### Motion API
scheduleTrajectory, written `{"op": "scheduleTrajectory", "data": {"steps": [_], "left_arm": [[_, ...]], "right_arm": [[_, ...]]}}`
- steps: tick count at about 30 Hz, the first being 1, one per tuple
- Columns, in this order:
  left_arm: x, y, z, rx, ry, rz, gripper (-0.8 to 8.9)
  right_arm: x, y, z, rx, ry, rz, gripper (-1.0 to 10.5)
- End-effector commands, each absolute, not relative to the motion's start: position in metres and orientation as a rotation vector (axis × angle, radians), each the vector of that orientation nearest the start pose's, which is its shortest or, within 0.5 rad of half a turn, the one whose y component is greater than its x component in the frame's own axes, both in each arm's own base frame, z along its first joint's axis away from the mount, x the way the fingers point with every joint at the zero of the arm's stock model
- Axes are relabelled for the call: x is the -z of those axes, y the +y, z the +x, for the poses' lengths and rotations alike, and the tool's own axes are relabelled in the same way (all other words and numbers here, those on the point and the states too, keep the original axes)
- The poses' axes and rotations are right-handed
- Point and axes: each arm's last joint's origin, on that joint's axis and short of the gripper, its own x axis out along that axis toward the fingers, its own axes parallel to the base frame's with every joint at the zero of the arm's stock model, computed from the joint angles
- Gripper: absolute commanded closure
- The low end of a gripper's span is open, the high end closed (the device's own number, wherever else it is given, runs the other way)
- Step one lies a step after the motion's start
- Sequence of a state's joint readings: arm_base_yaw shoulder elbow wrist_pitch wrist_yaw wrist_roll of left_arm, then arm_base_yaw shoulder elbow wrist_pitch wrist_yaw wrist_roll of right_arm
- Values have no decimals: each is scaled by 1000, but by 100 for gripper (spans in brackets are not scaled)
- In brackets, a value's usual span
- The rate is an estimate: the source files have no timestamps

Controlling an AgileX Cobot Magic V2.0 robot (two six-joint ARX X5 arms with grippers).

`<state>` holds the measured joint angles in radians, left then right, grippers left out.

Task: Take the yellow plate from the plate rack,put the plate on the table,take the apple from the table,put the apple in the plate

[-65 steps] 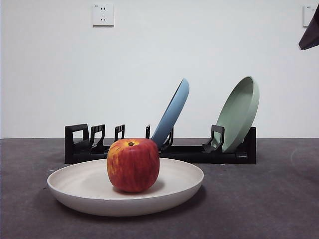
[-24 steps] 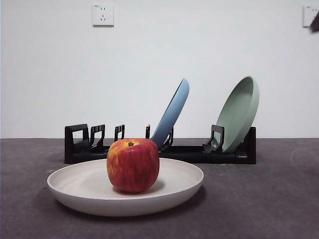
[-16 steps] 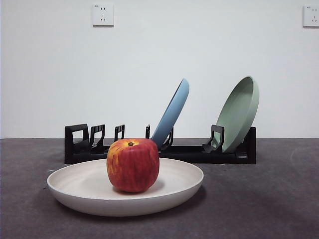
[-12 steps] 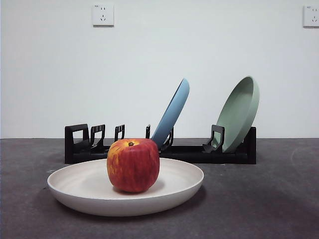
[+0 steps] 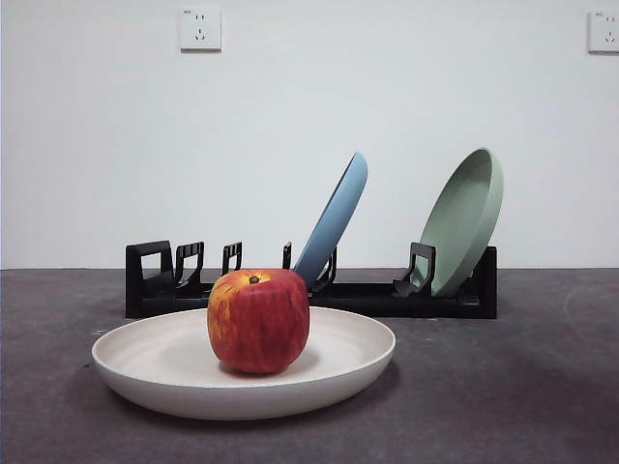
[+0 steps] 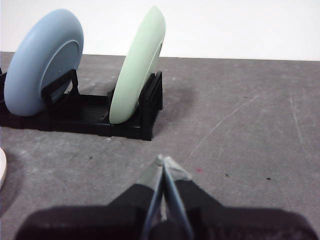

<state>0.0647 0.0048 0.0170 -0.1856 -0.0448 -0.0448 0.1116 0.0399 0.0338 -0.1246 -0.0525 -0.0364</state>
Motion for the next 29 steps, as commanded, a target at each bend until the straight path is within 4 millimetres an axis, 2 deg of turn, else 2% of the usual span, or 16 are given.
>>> {"op": "scheduleTrajectory", "data": {"steps": [1,7,29], "left_arm": [[-147,8,96,-114,182,-34,816],[-147,8,96,-114,182,-34,816],[-147,8,96,-114,182,-34,816]], "right_arm": [[-153,12,97,-165,124,-12,946],[-148,12,95,-164,178,-6,946],[-148,12,95,-159,177,4,946]]}}
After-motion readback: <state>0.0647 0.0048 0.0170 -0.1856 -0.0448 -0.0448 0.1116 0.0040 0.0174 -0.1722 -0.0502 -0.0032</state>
